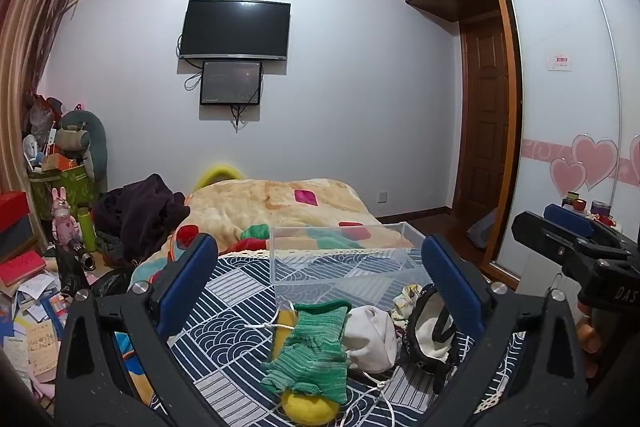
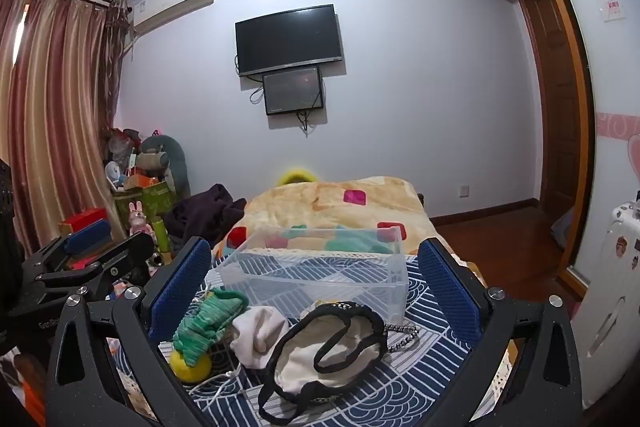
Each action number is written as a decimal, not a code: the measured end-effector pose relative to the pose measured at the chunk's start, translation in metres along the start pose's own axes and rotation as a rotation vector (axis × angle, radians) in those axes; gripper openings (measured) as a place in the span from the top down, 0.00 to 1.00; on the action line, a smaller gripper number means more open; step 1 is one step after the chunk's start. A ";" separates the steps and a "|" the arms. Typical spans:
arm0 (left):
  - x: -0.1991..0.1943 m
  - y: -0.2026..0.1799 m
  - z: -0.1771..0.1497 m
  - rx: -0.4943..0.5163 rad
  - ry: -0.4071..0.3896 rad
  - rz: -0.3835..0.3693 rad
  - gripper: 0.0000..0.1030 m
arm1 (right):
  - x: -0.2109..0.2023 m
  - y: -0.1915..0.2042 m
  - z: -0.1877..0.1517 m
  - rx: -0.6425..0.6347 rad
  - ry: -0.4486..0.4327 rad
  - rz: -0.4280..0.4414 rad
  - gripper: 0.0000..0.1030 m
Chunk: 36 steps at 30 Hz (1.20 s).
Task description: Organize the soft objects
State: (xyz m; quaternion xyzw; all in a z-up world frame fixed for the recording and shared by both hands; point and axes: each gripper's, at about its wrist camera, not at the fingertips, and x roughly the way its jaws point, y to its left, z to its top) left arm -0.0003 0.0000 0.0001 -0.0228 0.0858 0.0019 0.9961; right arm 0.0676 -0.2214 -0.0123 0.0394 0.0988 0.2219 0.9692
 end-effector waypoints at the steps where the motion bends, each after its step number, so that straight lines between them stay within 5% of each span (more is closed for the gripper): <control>1: 0.000 0.000 0.000 0.000 0.001 0.001 0.00 | 0.000 0.000 0.000 0.000 0.000 0.000 0.00; 36: 0.001 -0.002 0.003 -0.013 0.008 -0.006 0.00 | -0.004 0.003 0.004 0.008 -0.003 0.006 0.00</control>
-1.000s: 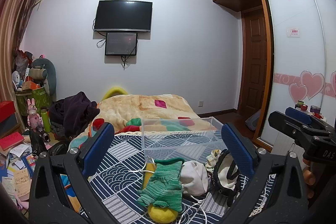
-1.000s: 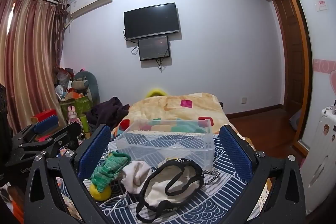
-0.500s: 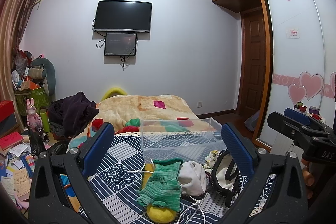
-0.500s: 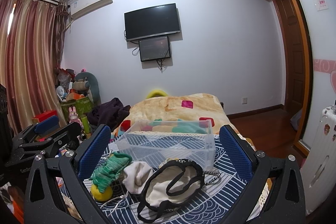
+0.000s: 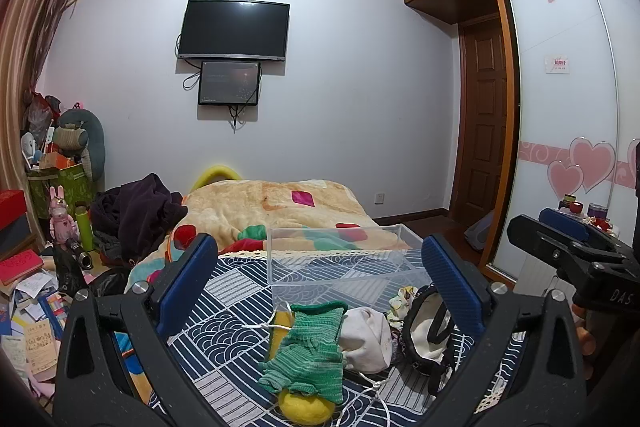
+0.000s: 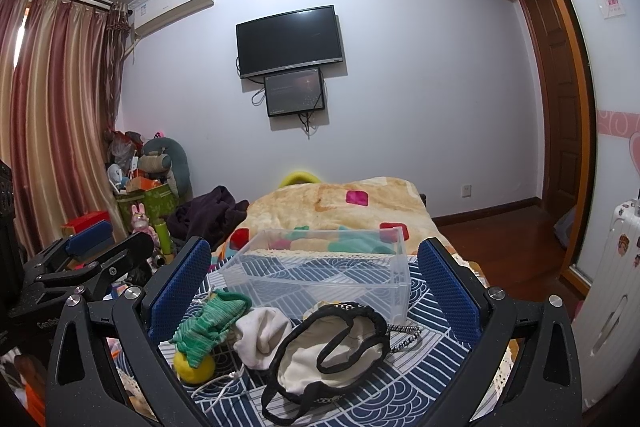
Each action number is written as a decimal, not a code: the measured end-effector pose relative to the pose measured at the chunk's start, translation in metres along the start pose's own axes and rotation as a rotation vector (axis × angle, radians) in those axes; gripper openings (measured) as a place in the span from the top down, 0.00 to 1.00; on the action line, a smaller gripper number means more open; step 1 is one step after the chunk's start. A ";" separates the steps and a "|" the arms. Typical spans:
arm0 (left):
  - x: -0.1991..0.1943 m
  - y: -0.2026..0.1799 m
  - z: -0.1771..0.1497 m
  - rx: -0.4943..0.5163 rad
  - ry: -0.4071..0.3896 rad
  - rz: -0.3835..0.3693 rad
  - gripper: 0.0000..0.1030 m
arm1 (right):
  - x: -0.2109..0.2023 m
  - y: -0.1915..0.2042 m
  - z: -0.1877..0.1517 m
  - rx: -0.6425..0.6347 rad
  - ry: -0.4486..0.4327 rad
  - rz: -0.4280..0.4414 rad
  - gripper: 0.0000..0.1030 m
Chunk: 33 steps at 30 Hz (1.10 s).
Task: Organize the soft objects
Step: 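Grasp the green knit glove with the left tool while the right tool grasps the eye mask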
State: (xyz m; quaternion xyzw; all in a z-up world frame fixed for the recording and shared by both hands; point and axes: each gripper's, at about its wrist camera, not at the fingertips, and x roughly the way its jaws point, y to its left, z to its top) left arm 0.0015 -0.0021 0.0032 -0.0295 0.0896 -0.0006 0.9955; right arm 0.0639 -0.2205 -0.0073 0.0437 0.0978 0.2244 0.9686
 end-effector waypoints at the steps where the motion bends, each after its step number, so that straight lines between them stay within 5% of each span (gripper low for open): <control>1: 0.000 0.000 0.000 -0.001 0.001 -0.001 0.00 | 0.000 0.000 0.000 0.000 -0.001 -0.001 0.00; 8: 0.005 0.000 -0.004 -0.014 0.036 -0.019 0.00 | -0.001 0.000 0.000 -0.005 0.001 -0.010 0.00; 13: 0.018 0.007 -0.013 -0.075 0.177 -0.056 0.00 | 0.002 0.000 -0.005 -0.008 0.030 -0.022 0.00; 22: 0.052 0.018 -0.052 -0.061 0.315 -0.112 0.00 | 0.036 -0.019 -0.035 0.032 0.227 -0.021 0.00; 29: 0.068 0.023 -0.067 -0.034 0.379 -0.100 0.30 | 0.050 -0.031 -0.056 0.083 0.311 -0.027 0.01; 33: 0.076 0.019 -0.075 -0.021 0.394 -0.096 0.45 | 0.056 -0.038 -0.060 0.112 0.325 -0.027 0.11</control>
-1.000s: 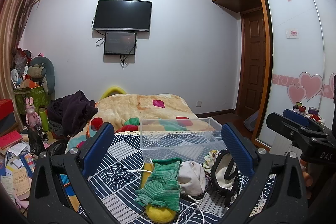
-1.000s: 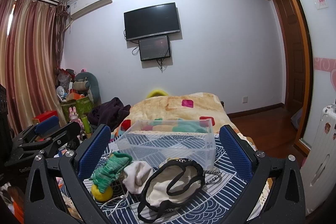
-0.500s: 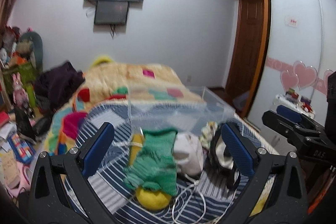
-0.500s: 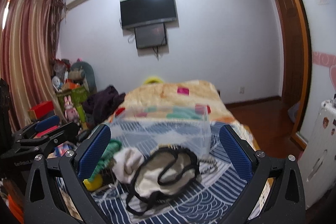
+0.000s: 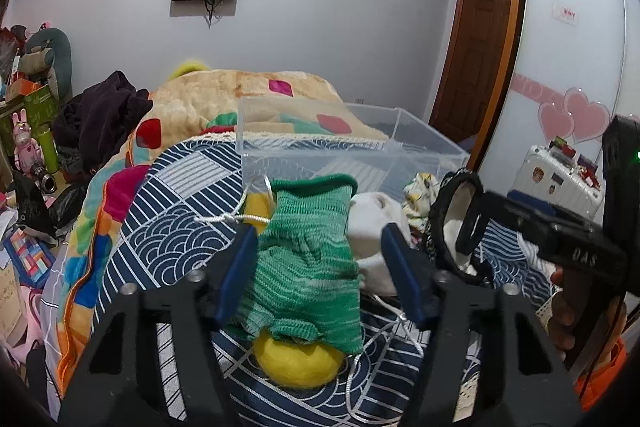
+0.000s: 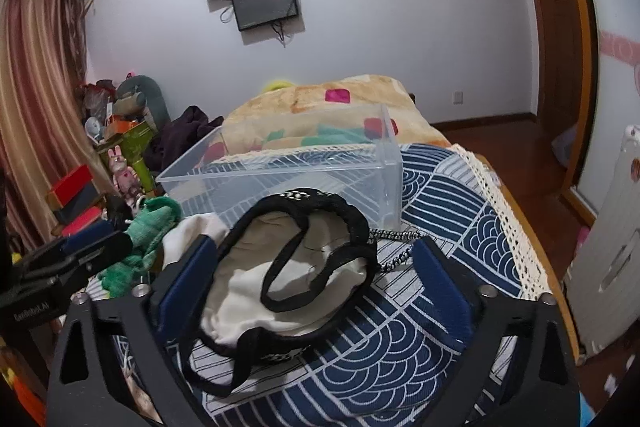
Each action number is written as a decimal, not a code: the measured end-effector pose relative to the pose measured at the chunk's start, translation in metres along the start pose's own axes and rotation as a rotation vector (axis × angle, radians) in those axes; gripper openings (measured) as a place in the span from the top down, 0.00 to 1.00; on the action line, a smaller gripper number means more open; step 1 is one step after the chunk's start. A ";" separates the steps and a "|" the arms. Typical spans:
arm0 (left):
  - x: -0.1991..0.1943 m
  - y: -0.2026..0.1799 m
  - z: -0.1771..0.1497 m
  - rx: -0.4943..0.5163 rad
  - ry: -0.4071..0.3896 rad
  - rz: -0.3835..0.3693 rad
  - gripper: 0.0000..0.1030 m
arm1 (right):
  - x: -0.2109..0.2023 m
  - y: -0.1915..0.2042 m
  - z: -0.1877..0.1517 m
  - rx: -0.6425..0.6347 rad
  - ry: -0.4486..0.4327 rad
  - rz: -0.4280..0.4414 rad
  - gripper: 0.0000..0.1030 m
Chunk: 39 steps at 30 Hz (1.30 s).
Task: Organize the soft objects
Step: 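Grasp the green knit glove with the left tool while the right tool grasps the eye mask, then carry the glove into the clear box with the left tool while the right tool drops the mask in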
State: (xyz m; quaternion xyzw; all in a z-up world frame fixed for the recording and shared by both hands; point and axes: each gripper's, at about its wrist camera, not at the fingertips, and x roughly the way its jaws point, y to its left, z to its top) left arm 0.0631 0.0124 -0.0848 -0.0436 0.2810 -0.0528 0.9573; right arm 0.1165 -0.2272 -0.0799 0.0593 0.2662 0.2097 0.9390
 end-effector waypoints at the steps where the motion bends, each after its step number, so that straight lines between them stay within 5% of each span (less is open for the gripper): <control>1: 0.003 0.000 -0.001 -0.001 0.007 0.002 0.48 | 0.003 0.001 0.002 -0.001 0.001 -0.006 0.12; 8: 0.010 0.000 -0.004 -0.005 0.012 0.014 0.67 | 0.022 -0.004 0.007 0.006 0.043 -0.006 0.30; 12: 0.009 -0.003 -0.004 -0.009 0.008 -0.009 0.83 | 0.032 -0.008 0.008 0.031 0.089 0.027 0.62; 18: -0.001 -0.003 0.000 -0.021 -0.024 -0.038 0.88 | 0.018 -0.008 0.006 0.030 0.052 0.042 0.87; 39: -0.043 0.007 0.048 -0.032 -0.191 -0.027 0.89 | -0.027 0.007 0.043 -0.045 -0.160 0.029 0.93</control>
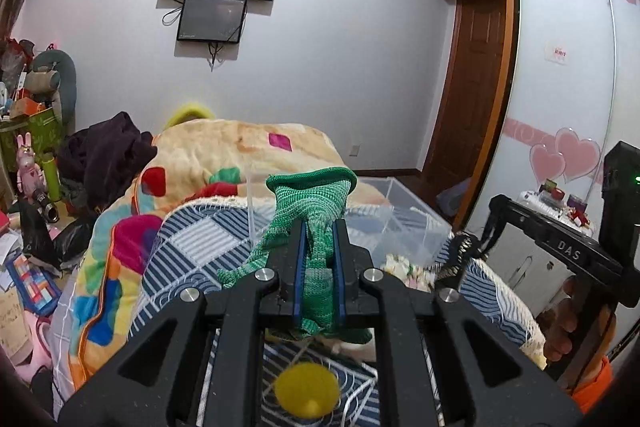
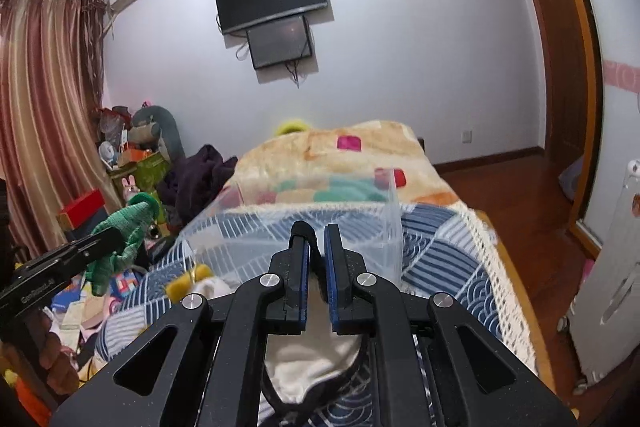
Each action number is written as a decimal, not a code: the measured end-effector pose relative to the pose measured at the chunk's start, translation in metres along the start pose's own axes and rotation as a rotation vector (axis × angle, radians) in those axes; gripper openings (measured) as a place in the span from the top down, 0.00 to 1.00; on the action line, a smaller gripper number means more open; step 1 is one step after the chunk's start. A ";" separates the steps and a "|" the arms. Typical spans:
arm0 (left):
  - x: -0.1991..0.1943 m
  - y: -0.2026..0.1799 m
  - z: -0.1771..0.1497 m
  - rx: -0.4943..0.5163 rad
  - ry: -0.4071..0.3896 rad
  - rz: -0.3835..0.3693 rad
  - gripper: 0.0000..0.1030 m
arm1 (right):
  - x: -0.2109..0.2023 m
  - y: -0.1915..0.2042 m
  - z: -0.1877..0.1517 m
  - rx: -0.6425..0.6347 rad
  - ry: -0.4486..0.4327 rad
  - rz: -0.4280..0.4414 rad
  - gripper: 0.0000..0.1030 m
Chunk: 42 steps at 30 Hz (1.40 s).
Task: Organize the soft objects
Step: 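Carry the glove into the clear box with the left tool while the right tool drops the mask in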
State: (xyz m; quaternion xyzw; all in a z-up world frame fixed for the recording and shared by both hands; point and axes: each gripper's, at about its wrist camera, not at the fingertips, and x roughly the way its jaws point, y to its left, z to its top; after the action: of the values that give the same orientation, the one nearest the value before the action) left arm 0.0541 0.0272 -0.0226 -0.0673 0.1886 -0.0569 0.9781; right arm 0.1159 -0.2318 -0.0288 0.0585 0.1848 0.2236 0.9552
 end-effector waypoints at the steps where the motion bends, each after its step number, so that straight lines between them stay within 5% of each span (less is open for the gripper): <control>1: 0.002 -0.001 0.003 0.001 -0.002 -0.001 0.89 | 0.001 0.000 0.004 -0.006 -0.009 -0.002 0.93; 14: 0.062 0.004 0.046 0.011 0.077 0.020 0.89 | 0.015 0.007 0.044 -0.054 -0.063 -0.021 0.93; 25: 0.132 0.004 0.054 0.046 0.243 0.051 0.89 | 0.060 0.027 0.088 -0.180 -0.077 -0.113 0.93; 34: 0.167 0.008 0.037 0.056 0.392 0.043 0.89 | 0.100 0.012 0.048 -0.195 0.104 -0.129 0.93; 40: 0.170 0.004 0.030 0.083 0.413 0.048 0.88 | 0.116 -0.006 0.016 -0.193 0.278 -0.106 0.93; 42: 0.170 0.005 0.030 0.081 0.420 0.042 0.81 | 0.112 -0.009 0.008 -0.188 0.309 -0.097 0.93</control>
State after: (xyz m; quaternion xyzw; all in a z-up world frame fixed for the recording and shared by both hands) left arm 0.2230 0.0117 -0.0574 -0.0107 0.3871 -0.0569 0.9202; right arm 0.2162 -0.1900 -0.0598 -0.0749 0.3103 0.1999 0.9263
